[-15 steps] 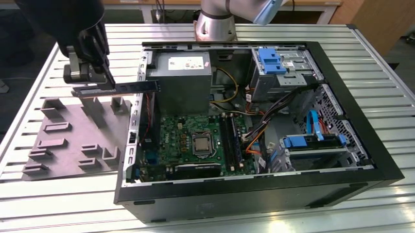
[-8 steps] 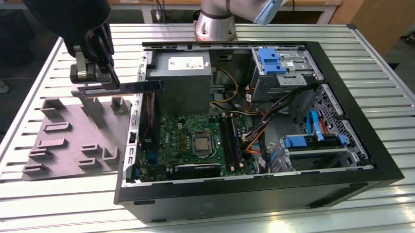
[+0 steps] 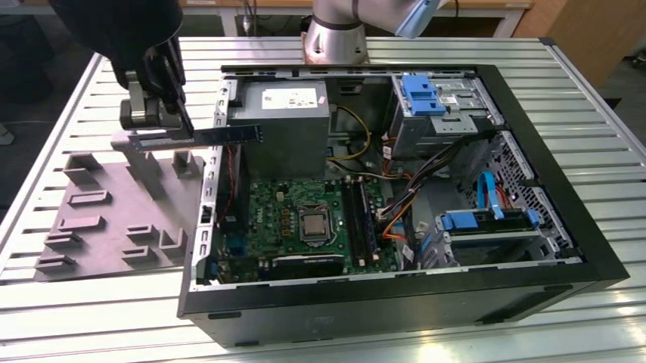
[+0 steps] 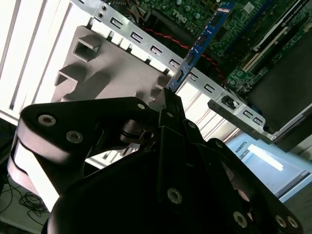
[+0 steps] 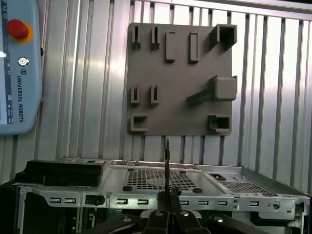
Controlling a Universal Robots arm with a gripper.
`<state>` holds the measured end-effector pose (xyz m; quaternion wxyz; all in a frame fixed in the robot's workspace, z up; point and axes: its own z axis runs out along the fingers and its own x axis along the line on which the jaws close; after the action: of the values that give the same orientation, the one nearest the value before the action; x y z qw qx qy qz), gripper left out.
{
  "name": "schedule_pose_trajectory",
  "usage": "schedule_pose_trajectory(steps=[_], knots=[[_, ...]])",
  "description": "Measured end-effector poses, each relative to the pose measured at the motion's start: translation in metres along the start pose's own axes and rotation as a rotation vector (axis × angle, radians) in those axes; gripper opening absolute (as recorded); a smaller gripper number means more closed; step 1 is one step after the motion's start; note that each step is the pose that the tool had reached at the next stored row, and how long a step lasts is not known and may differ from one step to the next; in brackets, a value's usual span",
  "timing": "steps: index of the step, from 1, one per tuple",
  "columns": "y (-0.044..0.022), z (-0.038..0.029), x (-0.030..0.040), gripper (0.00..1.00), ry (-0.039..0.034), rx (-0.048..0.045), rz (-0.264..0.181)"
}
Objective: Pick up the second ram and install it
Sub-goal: 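Pick up the second ram and move it above second insertion slot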
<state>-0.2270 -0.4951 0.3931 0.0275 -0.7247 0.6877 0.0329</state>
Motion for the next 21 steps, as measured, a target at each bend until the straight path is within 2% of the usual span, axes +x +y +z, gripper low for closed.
schedule_pose_trajectory(steps=[21], knots=[[-0.0171, -0.0002, 0.0009, 0.11, 0.0001, -0.0001, 0.0]])
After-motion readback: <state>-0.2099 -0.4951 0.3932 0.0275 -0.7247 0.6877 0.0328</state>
